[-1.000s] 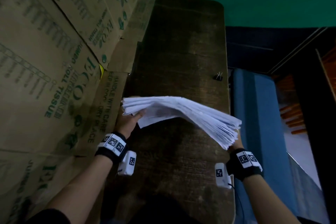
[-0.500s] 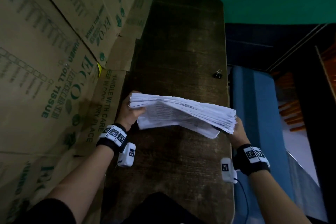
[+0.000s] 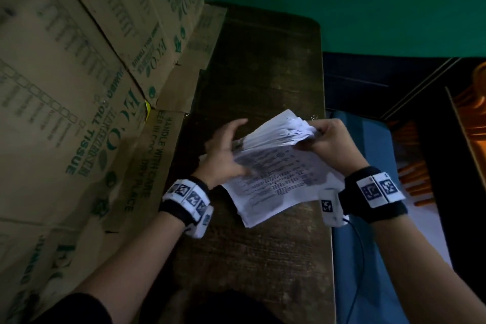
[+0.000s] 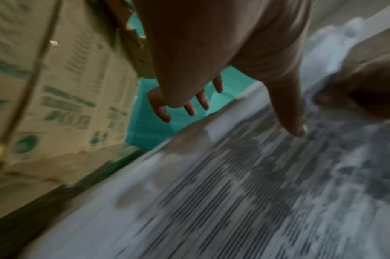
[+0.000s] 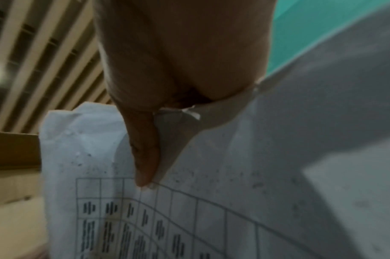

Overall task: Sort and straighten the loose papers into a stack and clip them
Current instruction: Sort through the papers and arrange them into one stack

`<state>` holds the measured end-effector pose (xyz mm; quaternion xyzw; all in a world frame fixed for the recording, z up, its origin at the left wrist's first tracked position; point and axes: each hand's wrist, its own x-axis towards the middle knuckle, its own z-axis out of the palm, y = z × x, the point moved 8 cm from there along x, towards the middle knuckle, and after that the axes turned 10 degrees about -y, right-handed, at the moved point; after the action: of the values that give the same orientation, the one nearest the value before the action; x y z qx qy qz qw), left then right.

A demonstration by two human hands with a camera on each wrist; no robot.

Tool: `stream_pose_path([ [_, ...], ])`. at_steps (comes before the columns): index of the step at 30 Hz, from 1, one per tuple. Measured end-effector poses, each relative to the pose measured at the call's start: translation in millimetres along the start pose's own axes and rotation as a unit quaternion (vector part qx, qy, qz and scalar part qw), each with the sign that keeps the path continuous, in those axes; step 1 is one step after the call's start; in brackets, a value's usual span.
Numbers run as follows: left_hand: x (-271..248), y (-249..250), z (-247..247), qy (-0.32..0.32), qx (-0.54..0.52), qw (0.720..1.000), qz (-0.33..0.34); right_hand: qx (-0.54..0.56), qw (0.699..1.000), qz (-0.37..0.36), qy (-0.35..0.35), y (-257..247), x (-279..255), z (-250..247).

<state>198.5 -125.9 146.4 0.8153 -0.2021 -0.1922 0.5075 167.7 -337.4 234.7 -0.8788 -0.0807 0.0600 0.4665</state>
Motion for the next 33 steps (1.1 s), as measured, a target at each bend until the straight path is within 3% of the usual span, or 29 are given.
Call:
stream_pose_path([
  [3, 7, 46, 16, -0.057, -0.108, 0.992, 0.042, -0.032, 0.999, 0.007, -0.028, -14, 7, 8],
  [6, 4, 57, 11, -0.031, -0.185, 0.982, 0.035, -0.073, 0.997, 0.008, -0.034, -19, -2, 12],
  [10, -4, 42, -19, 0.064, -0.191, 0.978, 0.063, -0.214, 0.968, 0.119, -0.049, 15, -32, -7],
  [12, -7, 33, -30, 0.078, -0.204, 0.972, 0.083, -0.149, 0.981, 0.12, -0.021, 25, -47, -21],
  [14, -13, 29, -35, 0.087, -0.245, 0.96, 0.1, 0.018, 0.998, 0.045, 0.043, 20, -57, -30],
  [17, -19, 22, -39, 0.129, -0.253, 0.952, 0.113, 0.228, 0.964, -0.073, 0.111, 4, -67, -35],
  [19, -21, 14, -37, 0.129, -0.223, 0.962, 0.092, 0.238, 0.962, -0.091, 0.099, 4, -66, -25],
  [21, -23, 9, -31, 0.132, -0.205, 0.966, 0.085, 0.22, 0.97, -0.05, 0.088, 21, -62, -8],
  [24, -25, 17, -21, 0.107, -0.192, 0.969, 0.113, 0.21, 0.97, 0.006, 0.125, 48, -63, 4],
  [33, -7, 27, -21, 0.129, -0.146, 0.976, 0.097, 0.213, 0.963, -0.016, 0.163, 46, -52, 10],
])
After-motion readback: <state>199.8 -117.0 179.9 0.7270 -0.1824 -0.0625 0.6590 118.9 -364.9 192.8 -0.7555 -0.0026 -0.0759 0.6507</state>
